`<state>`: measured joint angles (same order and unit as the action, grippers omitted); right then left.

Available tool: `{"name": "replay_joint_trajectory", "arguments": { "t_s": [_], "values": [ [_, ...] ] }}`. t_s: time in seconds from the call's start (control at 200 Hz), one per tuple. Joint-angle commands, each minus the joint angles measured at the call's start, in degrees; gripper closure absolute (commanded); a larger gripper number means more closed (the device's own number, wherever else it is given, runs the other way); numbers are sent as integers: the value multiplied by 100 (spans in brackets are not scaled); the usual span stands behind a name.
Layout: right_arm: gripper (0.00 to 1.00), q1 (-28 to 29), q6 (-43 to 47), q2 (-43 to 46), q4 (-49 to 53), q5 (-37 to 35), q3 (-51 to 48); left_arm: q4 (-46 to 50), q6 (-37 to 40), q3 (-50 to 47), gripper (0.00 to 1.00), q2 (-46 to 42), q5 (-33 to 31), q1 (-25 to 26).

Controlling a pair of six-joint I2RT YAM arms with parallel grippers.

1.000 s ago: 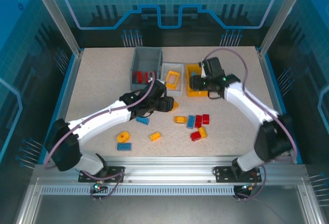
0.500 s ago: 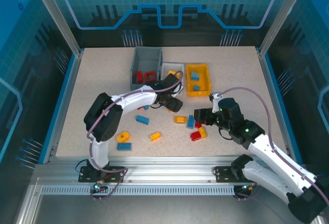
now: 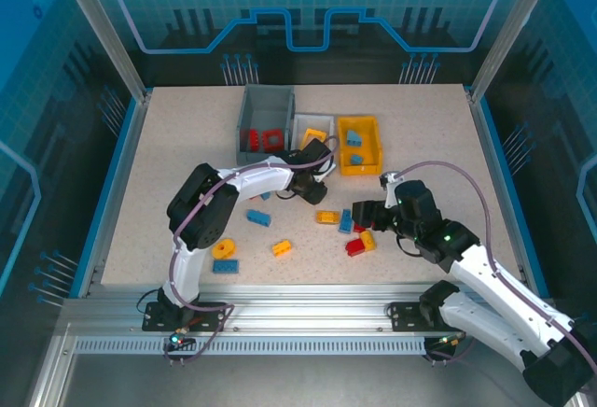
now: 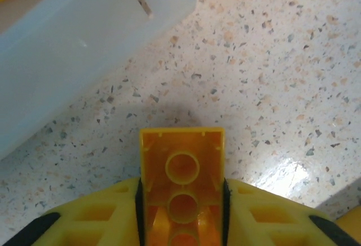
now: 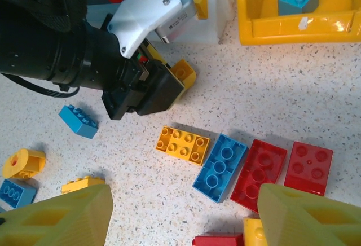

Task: Sort the legos into containers by color

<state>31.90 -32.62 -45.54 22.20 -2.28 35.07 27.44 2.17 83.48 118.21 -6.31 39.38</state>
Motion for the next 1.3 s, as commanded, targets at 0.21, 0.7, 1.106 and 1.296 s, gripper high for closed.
{"name": "replay_joint_trajectory", "arguments": {
  "t_s": [0.21,0.7,1.106,1.296],
  "values": [
    [32,98,118,-277,-518,266,351,37,-576,43,71,-942,-478,13],
    [35,-218,103,-2179,-1358,299,2038,1247,-1044,3614,70,937,-924,-768],
    [35,-264,-13,-2282,-1395,299,1887,1500,-1390,4425,54,1851,-656,-957],
    [33,-298,28,-2164,-1179,230,1812,1388,-1467,4093,45,1325,-574,-947]
  ]
}}
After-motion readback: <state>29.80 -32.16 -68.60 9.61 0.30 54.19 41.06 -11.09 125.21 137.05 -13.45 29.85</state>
